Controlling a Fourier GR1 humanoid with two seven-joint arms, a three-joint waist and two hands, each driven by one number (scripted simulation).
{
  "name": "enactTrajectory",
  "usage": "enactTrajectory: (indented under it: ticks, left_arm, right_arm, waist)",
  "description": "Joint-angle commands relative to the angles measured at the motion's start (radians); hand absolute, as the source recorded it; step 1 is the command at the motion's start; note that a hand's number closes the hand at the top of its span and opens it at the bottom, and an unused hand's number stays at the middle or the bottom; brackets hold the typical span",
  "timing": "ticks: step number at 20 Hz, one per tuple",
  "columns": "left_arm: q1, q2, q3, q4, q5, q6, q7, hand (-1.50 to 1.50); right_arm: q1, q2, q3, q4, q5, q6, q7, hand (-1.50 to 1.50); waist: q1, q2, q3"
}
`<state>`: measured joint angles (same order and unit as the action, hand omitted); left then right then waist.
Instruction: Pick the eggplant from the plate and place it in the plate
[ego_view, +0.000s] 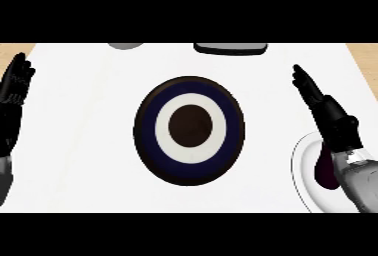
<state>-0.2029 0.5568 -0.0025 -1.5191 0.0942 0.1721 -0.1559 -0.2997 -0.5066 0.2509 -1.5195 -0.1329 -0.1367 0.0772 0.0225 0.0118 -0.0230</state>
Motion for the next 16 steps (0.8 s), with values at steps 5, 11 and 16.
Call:
enactTrajectory:
  ticks: [5, 11, 16]
  left_arm:
    - [0.17, -0.152, -0.055, 0.101, 0.049, 0.046, 0.161, 0.0]
    - [0.186, -0.236, -0.1, 0.115, 0.076, 0.07, 0.256, 0.0]
    - [0.191, -0.264, -0.121, 0.1, 0.066, 0.096, 0.282, 0.0]
  right_arm:
    - [0.079, 0.003, -0.211, -0.011, -0.361, 0.21, -0.079, 1.5]
    - [0.194, -0.286, -0.119, 0.062, 0.299, -0.048, -0.267, 1.5]
    - [0.278, 0.061, -0.301, 0.132, -0.244, 0.076, -0.457, -1.5]
  waist:
    - [-0.043, -0.007, 0.028]
    - [-0.073, -0.009, 0.028]
    - [-0.077, -0.013, 0.037]
